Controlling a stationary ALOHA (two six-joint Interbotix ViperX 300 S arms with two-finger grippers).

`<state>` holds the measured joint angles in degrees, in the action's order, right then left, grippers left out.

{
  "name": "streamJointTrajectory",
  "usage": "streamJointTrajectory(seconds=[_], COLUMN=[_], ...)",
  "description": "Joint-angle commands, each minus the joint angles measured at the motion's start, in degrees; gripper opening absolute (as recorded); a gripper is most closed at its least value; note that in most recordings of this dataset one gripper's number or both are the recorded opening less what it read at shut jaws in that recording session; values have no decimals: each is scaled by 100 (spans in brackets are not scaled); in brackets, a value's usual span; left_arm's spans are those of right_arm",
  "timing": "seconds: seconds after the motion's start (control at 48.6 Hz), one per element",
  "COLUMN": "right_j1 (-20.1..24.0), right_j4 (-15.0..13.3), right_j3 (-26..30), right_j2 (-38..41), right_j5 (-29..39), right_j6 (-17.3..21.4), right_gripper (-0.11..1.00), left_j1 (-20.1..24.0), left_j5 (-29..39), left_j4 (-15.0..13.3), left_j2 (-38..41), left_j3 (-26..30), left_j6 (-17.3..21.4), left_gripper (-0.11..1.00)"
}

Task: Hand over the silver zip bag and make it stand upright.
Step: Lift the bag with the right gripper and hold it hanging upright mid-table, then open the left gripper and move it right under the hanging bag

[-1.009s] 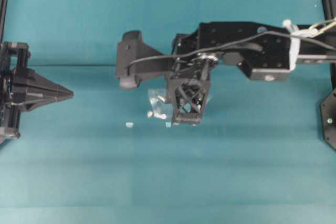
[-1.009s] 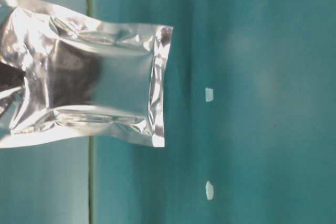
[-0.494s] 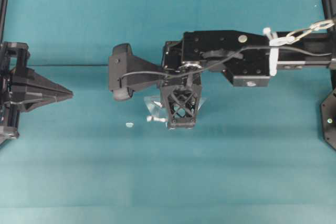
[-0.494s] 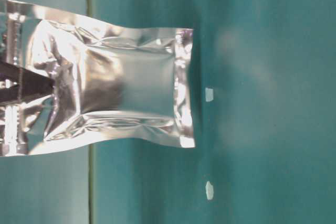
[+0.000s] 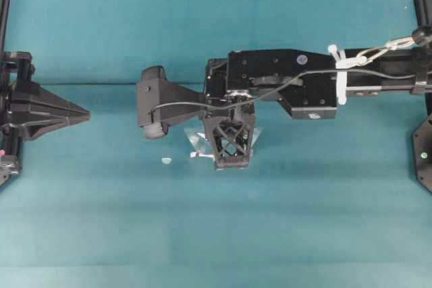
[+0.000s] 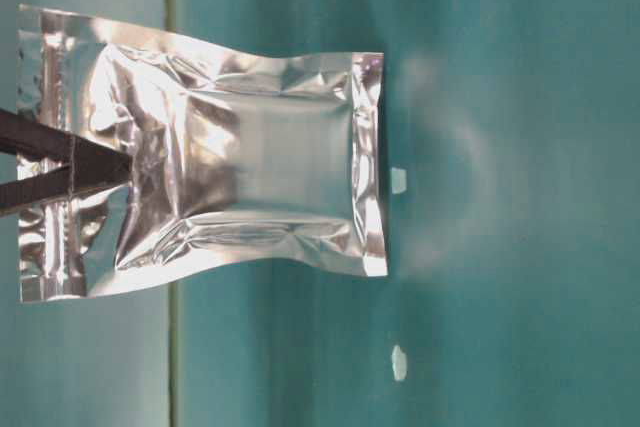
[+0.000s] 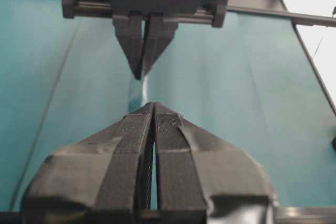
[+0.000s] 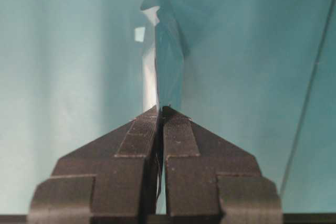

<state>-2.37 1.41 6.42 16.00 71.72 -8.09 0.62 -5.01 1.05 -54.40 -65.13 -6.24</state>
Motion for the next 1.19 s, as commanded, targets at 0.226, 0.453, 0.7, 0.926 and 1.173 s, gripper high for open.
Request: streamJointTrajectory(seconds=[0.226,0.453,0.7,0.926,1.173], right_j1=[26,26,26,26,26], right_j4=[-18,-18,-18,-18,-9], right_j3=[88,88,62,62,26], right_j2=[-35,-35,-35,-35,-44], right_j5=[-26,-132,-158,-167,-360], right_j6=[-18,-18,-9,9,18], right_gripper=[1,1,1,1,1], left_j1=[0,18,105,149,149], left_j5=[-79,-1107,-2153,-2399,-2382], left_j4=[9,9,9,9,9], left_j2=[35,202,976,1556,2329], left_j3=[26,-211,-431,-457,-457], left_j6=[-545,-633,-747,-809,-870], left_gripper=[0,0,7,60,97])
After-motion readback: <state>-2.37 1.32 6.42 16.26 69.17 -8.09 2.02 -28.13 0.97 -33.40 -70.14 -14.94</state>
